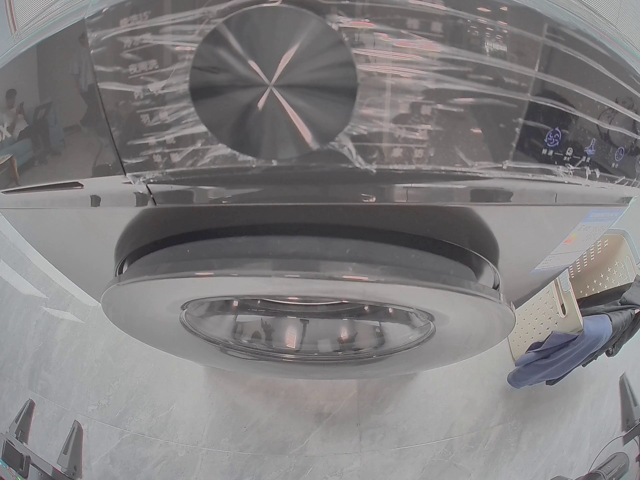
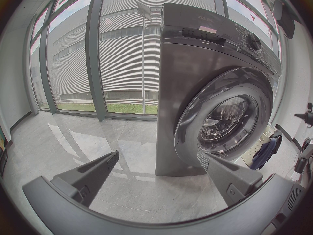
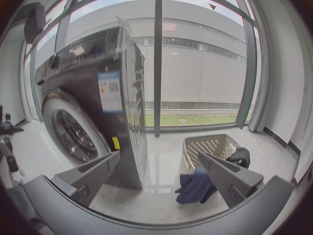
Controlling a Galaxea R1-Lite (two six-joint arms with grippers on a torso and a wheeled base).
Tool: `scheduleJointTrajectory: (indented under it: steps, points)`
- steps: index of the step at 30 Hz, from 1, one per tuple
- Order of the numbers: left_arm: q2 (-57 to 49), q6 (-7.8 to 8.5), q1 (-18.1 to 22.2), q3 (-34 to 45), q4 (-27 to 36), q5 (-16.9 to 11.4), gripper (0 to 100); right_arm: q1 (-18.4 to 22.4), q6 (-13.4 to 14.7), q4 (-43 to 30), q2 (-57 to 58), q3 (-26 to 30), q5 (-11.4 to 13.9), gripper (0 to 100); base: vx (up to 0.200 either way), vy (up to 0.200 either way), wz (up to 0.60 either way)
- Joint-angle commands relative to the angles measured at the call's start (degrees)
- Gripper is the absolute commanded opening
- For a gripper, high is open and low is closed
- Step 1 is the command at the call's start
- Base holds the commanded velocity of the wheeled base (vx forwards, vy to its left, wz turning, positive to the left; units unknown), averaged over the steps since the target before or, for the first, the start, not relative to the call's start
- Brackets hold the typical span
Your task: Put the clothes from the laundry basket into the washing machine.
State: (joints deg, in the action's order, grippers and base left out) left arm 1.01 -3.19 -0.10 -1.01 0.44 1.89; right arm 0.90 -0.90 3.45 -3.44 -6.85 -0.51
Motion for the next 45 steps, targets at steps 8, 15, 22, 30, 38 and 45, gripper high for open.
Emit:
scheduleJointTrajectory:
  steps: [8, 15, 22, 30, 38, 45]
  points:
    - [-1.0, 0.03, 0.0, 0.8, 0.0, 0.0, 100, -7.3, 13.5, 3.2, -29.2, -4.6, 6.8, 100, 0.0, 0.0, 0.0]
    - [-1.0, 0.03, 0.0, 0.8, 0.0, 0.0, 100, -16.9, 5.8, 4.4, -37.7, -4.4, 6.8, 100, 0.0, 0.0, 0.0]
    - [-1.0, -0.06, 0.0, 0.8, 0.0, 0.0, 100, -22.5, 6.0, 17.1, -50.4, -6.0, 6.0, 100, 0.0, 0.0, 0.0]
    - [-1.0, -0.06, 0.0, 0.8, 0.0, 0.0, 100, -25.1, 5.8, 24.3, -56.5, -6.8, 4.8, 100, 0.0, 0.0, 0.0]
    - [-1.0, -0.06, 0.0, 0.8, 0.0, 0.0, 100, -27.2, 5.5, 25.1, -60.5, -9.5, 5.3, 100, 0.0, 0.0, 0.0]
    - [-1.0, 0.03, 0.0, 0.8, 0.0, 0.0, 100, -29.6, 5.6, 29.0, -65.4, -10.9, 5.5, 100, -0.086, 0.0, 0.0]
